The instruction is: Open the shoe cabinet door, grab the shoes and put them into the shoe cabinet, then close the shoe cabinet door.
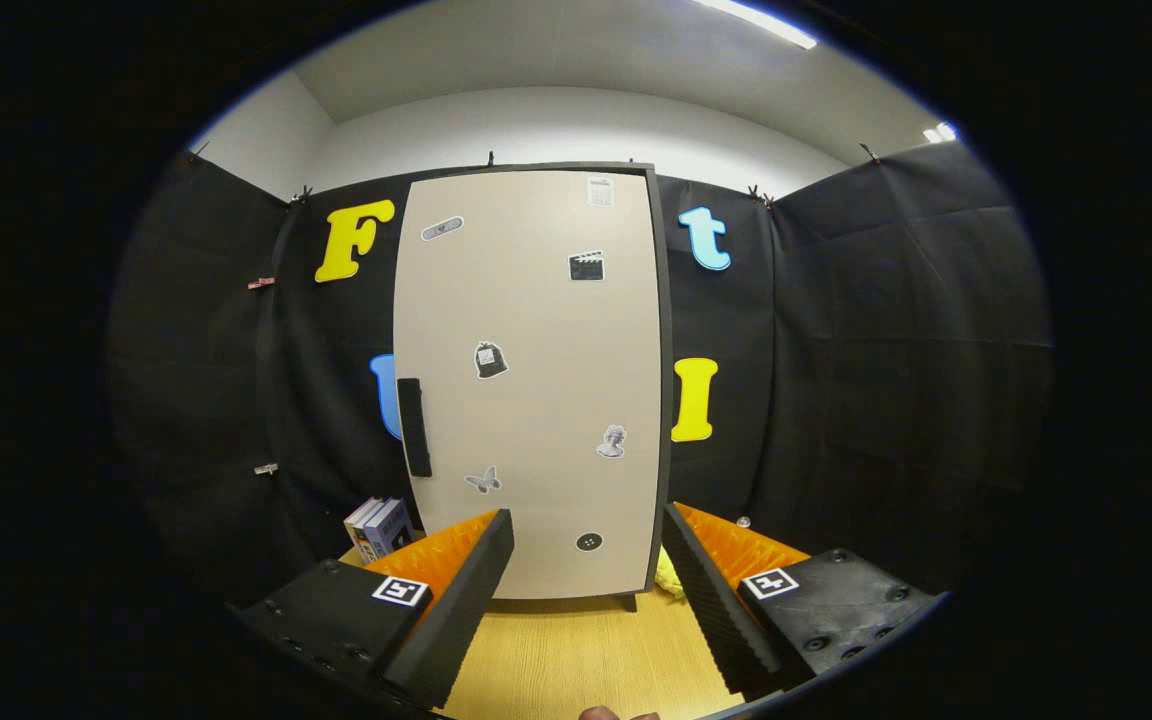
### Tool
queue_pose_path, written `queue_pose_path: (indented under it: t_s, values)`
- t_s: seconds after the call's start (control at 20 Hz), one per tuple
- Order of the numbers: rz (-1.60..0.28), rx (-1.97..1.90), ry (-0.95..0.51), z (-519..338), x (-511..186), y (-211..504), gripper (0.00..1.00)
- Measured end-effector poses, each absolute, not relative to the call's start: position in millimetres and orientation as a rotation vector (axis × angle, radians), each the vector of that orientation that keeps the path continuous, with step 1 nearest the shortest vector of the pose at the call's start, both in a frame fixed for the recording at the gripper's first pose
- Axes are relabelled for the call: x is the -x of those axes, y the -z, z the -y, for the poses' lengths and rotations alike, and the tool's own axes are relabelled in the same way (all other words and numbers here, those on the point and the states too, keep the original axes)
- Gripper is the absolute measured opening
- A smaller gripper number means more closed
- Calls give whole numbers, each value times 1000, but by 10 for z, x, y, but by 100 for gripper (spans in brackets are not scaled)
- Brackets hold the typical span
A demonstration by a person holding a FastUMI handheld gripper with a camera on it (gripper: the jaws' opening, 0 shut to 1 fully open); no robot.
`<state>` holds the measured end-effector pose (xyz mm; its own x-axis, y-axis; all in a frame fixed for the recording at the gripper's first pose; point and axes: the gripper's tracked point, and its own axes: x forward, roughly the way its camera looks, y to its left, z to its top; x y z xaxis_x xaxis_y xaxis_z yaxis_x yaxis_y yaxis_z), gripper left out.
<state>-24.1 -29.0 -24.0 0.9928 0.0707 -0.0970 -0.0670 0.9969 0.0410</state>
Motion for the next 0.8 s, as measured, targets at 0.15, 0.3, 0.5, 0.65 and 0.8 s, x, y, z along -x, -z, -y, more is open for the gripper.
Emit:
queue_pose_path:
  t_s: [0.15, 0.3, 0.5, 0.65, 0.8]
  values:
    - [-97, -42, -68, 300, 244, 232, 98]
    - [-99, -41, -69, 276, 263, 225, 98]
    - [-96, -40, -72, 270, 257, 212, 98]
    - [-98, -37, -74, 270, 259, 123, 98]
    - [-98, -37, -74, 275, 257, 126, 98]
